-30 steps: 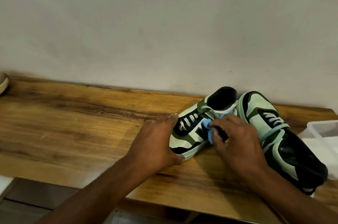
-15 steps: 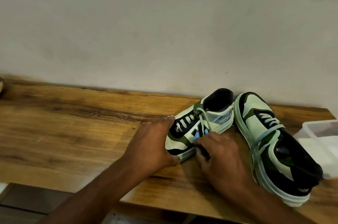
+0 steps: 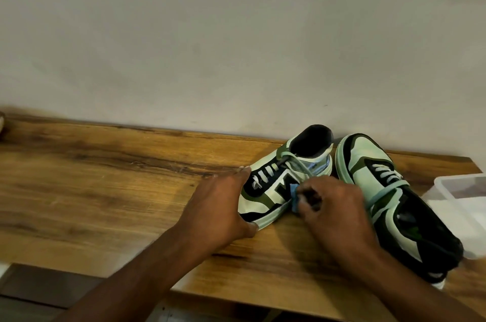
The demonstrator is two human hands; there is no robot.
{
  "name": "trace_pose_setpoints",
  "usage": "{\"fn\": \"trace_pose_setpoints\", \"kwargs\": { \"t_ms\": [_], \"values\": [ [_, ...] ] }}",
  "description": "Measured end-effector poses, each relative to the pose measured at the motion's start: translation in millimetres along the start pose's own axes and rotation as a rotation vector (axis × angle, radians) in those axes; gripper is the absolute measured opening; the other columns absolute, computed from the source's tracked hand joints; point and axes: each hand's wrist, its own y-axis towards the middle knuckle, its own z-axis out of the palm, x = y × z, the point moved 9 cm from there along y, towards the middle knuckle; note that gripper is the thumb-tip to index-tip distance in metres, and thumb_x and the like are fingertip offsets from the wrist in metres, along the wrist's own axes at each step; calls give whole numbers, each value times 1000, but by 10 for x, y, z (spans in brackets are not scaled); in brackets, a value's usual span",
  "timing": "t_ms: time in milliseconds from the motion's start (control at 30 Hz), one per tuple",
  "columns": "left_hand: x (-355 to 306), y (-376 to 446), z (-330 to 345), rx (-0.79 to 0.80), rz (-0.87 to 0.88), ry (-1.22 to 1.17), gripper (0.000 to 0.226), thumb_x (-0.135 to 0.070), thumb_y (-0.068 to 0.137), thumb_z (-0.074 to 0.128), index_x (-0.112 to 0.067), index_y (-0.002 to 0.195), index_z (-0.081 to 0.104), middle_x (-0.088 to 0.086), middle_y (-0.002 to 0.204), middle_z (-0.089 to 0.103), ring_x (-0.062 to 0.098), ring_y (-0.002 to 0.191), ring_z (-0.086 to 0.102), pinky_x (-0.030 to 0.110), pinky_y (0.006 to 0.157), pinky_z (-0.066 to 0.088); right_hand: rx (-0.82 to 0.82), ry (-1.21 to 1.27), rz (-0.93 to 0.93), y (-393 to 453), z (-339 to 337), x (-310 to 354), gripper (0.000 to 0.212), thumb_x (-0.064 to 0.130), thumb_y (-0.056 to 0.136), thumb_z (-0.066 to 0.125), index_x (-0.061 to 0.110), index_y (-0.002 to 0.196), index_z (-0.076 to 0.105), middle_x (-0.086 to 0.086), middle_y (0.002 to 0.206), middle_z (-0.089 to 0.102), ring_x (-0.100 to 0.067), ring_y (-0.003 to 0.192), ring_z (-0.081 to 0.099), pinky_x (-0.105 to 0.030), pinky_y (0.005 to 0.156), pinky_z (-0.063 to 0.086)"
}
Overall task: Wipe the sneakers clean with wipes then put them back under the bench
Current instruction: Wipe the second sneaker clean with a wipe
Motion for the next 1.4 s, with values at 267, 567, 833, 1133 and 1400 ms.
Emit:
{"fn": "trace_pose_setpoints", "kwargs": {
  "t_ms": [267, 567, 833, 1133, 1400],
  "values": [
    [-16, 3, -9, -19, 16, -8, 104, -46, 61, 93, -29, 153, 48, -14, 149, 58, 7, 130, 56, 24, 107, 45, 101, -32, -186, -276, 353, 354, 23, 9, 80, 80, 28, 90, 72, 15, 88, 65, -1, 78, 60, -22, 69, 55],
    [-36, 2, -29, -36, 22, -20, 90, -50, 61, 90, -33, 143, 56, -15, 137, 65, 8, 118, 62, 27, 97, 51, -58, 20, -168, -131, 117, 330, 23, 6, 78, 80, 24, 90, 71, 15, 89, 65, 2, 79, 61, -18, 70, 55],
    [1, 17, -2, -20, 14, -2, 98, -50, 60, 92, -34, 149, 52, -15, 143, 62, 8, 123, 61, 29, 101, 51, -151, 72, -181, 85, -33, 307, 22, 2, 79, 80, 21, 87, 69, 12, 89, 63, -1, 78, 60, -24, 66, 56],
    [26, 26, 13, 26, 17, -65, 94, -40, 58, 89, -37, 144, 53, -16, 131, 67, 8, 115, 63, 32, 93, 56, 114, 64, -354, -243, 376, 714, 27, 7, 75, 83, 24, 90, 68, 15, 90, 59, 3, 76, 53, -8, 65, 45],
    [271, -9, -227, 38, 12, 171, 103, -24, 65, 87, -41, 155, 39, -16, 151, 53, 12, 135, 51, 37, 103, 50, -239, 279, -38, 13, -482, 190, 23, 8, 73, 82, 26, 80, 71, 14, 69, 68, -10, 61, 66, -21, 52, 54]
  ]
}}
